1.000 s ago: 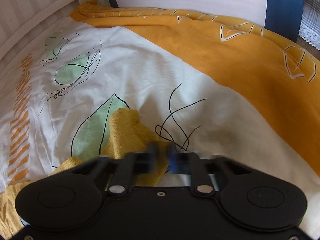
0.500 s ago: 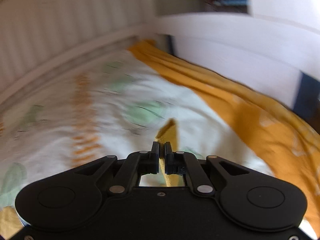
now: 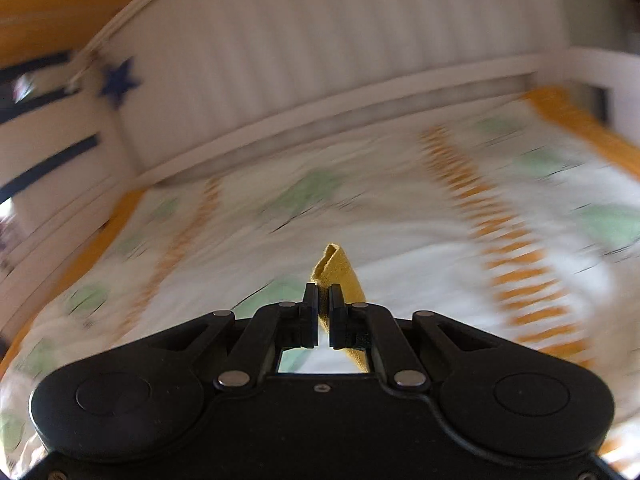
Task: Fold small clothes
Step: 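Lift the sleeve with the right gripper, fold it across the back, release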
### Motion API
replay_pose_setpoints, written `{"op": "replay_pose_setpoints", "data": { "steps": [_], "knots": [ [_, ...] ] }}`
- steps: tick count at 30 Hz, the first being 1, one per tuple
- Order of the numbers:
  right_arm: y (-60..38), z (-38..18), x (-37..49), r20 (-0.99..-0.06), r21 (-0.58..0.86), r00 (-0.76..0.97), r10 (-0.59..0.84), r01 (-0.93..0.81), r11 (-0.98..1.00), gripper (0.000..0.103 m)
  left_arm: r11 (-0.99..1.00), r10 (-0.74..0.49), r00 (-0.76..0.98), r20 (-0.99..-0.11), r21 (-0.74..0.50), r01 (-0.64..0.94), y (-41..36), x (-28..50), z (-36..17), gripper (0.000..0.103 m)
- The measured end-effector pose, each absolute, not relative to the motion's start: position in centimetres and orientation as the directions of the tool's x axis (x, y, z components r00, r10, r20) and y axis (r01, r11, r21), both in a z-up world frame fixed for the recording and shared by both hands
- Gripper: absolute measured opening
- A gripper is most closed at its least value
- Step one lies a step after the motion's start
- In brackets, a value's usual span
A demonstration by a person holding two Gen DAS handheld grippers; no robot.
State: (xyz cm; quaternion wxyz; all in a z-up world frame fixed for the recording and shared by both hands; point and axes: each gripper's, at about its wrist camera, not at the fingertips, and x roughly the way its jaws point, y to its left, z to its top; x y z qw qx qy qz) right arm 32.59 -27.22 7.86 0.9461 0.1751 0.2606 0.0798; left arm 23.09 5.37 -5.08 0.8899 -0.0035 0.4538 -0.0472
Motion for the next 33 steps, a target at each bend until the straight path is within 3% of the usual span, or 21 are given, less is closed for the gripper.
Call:
{"op": "replay_pose_setpoints", "data": {
  "steps": [5, 11, 14, 16, 17, 18, 20, 23, 26, 33],
  "knots": [
    [-18.5, 2.5, 33.7, -0.525, 0.429, 0.759, 0.385, -0.155, 0.89, 0.01, 0.998, -0.066, 0.59, -0.805, -0.064, 0.024, 8.9, 22.4, -4.7, 0.089],
    [-10.9, -2.4, 31.7, -0.599, 0.392, 0.67, 0.439, -0.233, 0.89, 0.009, 0.994, -0.056, 0.594, -0.803, -0.099, -0.039, 12.1, 21.7, -4.5, 0.089],
    [-9.6, -3.8, 30.5, -0.622, 0.382, 0.641, 0.45, -0.254, 0.889, 0.019, 0.991, -0.065, 0.594, -0.802, -0.12, -0.054, 12.6, 22.1, -4.4, 0.089],
    [-9.8, -4.1, 29.7, -0.629, 0.356, 0.639, 0.442, -0.268, 0.895, 0.019, 0.991, -0.068, 0.601, -0.797, -0.122, -0.05, 12.7, 22.5, -4.2, 0.089],
    [-10.2, -4.1, 29.3, -0.633, 0.345, 0.64, 0.436, -0.271, 0.899, 0.025, 0.992, -0.067, 0.606, -0.792, -0.118, -0.044, 12.6, 22.6, -4.0, 0.089],
    [-10.2, -4.3, 28.8, -0.635, 0.334, 0.643, 0.427, -0.27, 0.903, 0.041, 0.993, -0.065, 0.612, -0.788, -0.111, -0.038, 12.5, 22.5, -3.7, 0.089],
    [-11.6, -4.1, 28.2, -0.635, 0.315, 0.656, 0.409, -0.263, 0.912, 0.062, 0.994, -0.07, 0.621, -0.78, -0.105, -0.02, 12.0, 23.0, -3.4, 0.089],
    [-13.7, -4.3, 26.7, -0.644, 0.245, 0.681, 0.349, -0.249, 0.937, 0.066, 0.993, -0.098, 0.627, -0.773, -0.118, 0.01, 10.8, 24.1, -3.1, 0.089],
    [-16.1, -4.4, 25.5, -0.655, 0.169, 0.703, 0.278, -0.222, 0.96, 0.079, 0.99, -0.135, 0.624, -0.77, -0.138, 0.044, 8.9, 25.3, -3.1, 0.088],
    [-21.4, -4.6, 22.2, -0.647, 0.078, 0.743, 0.172, -0.16, 0.984, 0.091, 0.974, -0.226, 0.595, -0.771, -0.184, 0.131, 4.1, 28.5, -4.4, 0.069]
  ]
}}
